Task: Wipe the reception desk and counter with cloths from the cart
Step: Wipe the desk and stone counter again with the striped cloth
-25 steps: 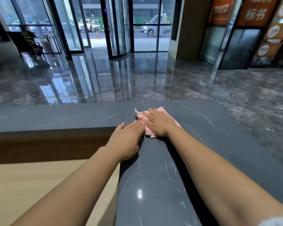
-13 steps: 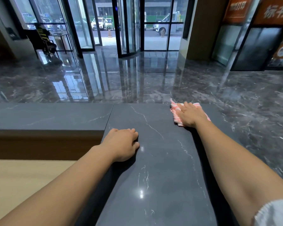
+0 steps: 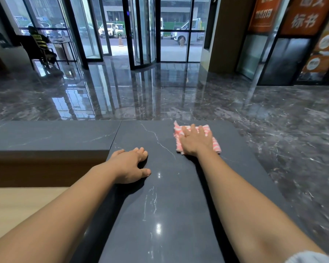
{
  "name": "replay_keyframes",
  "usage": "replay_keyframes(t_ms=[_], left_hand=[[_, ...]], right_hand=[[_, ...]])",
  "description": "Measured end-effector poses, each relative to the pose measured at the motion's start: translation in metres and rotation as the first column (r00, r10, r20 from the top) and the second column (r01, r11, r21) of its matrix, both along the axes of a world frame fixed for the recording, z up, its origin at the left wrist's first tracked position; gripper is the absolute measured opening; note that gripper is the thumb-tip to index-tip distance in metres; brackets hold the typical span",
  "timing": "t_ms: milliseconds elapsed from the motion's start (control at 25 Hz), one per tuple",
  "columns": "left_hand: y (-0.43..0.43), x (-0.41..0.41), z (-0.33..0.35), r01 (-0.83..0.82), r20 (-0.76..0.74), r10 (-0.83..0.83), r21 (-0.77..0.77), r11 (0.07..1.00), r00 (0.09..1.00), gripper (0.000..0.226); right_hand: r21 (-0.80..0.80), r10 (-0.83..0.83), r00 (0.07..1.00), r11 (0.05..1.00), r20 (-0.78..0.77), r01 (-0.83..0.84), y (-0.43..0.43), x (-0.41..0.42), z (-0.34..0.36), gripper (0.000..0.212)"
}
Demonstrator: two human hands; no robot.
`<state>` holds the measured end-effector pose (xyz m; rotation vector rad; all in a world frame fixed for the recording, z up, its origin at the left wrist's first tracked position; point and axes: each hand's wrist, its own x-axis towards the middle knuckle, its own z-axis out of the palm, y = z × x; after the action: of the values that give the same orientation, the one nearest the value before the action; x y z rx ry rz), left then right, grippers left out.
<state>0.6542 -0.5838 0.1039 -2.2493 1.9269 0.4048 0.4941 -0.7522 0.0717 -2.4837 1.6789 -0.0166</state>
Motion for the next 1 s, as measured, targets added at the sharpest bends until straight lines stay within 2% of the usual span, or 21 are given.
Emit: replay_keyframes(t_ms=[160,400,480,720,840,1000], left_hand=[[-0.003,-0.001,0.0,-0.002,0.03,0.001,0.018,1.0,1.0,0.069],[-0.003,-0.003,0.001,-0.007,0.034,0.006,0.027,1.0,0.999,0.07],[-0.001,-0.001,-0.002,-0.006,0.009,0.006,0.03,1.0,1.0,0.071],[0.004,0.001,-0.007,0.002,-0.093,-0.001,0.003,1.0,0.996,0.071],[0.002,0.003,-0.009,0.007,-0.133,-0.008,-0.005,1.0,0.991,0.073],[0.004,0.004,-0.008,0.015,-0.132,-0.017,-0.015,1.0,0.991,0.073]], right_hand=[[0.0,0.166,0.986,0.986,-0.001,-0.166,0.051,0.042,-0.002,0.054],[0.01,0.237,0.971,0.971,0.029,-0.237,0.059,0.038,-0.002,0.053],[-0.015,0.191,0.981,0.982,0.027,-0.19,0.047,0.016,-0.003,0.053],[-0.031,-0.109,0.994,0.994,-0.032,0.108,-0.007,-0.098,-0.004,0.053],[-0.017,-0.156,0.986,0.988,-0.052,0.155,-0.007,-0.115,-0.002,0.053],[0.012,-0.158,0.987,0.987,-0.026,0.159,0.019,-0.095,0.001,0.054]])
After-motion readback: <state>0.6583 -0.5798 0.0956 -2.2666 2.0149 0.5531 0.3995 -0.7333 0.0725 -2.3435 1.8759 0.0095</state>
